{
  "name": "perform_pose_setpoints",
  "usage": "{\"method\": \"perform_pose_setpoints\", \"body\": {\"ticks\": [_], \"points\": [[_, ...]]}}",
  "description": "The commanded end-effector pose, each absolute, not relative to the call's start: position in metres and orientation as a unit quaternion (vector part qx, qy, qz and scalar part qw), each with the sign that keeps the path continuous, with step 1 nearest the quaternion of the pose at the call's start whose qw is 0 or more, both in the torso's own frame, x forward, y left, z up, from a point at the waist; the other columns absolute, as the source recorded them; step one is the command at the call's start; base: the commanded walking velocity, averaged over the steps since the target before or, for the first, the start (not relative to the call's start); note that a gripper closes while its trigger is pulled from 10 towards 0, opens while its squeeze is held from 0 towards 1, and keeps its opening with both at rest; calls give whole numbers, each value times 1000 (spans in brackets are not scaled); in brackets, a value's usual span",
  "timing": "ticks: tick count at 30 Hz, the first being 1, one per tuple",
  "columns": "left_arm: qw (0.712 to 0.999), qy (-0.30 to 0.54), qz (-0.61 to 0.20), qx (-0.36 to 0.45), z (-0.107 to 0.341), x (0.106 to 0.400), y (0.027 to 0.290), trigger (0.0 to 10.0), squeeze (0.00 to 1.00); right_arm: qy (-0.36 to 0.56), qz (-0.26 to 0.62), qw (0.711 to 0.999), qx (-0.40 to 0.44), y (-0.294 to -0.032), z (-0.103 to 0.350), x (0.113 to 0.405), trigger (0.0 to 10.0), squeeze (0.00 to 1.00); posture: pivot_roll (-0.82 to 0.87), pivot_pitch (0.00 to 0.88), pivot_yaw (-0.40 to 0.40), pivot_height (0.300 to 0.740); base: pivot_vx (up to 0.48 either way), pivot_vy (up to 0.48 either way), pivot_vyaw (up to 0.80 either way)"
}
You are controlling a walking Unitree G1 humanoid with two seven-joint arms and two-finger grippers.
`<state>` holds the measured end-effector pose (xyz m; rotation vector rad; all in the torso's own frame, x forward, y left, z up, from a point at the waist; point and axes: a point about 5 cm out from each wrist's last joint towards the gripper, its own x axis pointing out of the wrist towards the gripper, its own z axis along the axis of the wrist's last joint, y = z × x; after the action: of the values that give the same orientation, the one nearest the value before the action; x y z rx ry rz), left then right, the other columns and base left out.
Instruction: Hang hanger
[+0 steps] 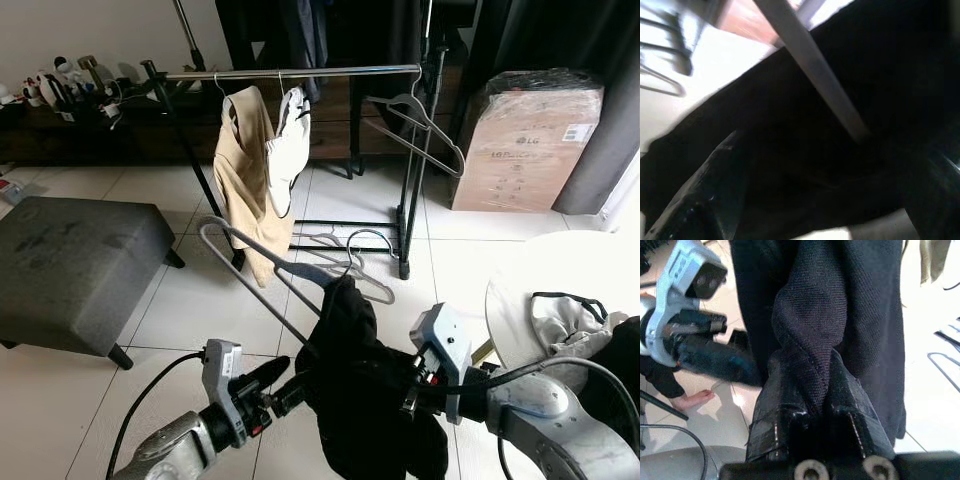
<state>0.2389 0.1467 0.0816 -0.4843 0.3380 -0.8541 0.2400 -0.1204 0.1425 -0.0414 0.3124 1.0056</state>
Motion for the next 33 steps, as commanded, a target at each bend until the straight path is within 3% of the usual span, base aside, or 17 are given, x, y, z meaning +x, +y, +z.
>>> {"method": "perform_pose_setpoints", "body": {"ticks": [1, 8, 17, 23, 33], "points": [[861, 177, -418, -231, 78, 234, 149, 10000, 0, 111, 499, 859, -16, -113, 156, 237, 0, 0, -168, 160, 62, 740, 0, 0, 0], [888, 164, -384, -195, 81, 250, 160, 10000, 0, 100, 518, 850, -12, -106, 161, 234, 0, 0, -163, 162, 62, 740, 0, 0, 0], [834, 190, -475, -206, 84, 249, 146, 10000, 0, 93, 565, 820, -5, -97, 165, 222, 0, 0, -167, 170, 65, 740, 0, 0, 0], [821, 200, -498, -196, 85, 246, 147, 10000, 0, 95, 572, 815, -8, -95, 164, 221, 0, 0, -166, 173, 65, 740, 0, 0, 0], [873, 160, -435, -154, 83, 272, 141, 10000, 0, 96, 580, 809, -16, -95, 166, 221, 0, 0, -171, 174, 59, 740, 0, 0, 0]]}}
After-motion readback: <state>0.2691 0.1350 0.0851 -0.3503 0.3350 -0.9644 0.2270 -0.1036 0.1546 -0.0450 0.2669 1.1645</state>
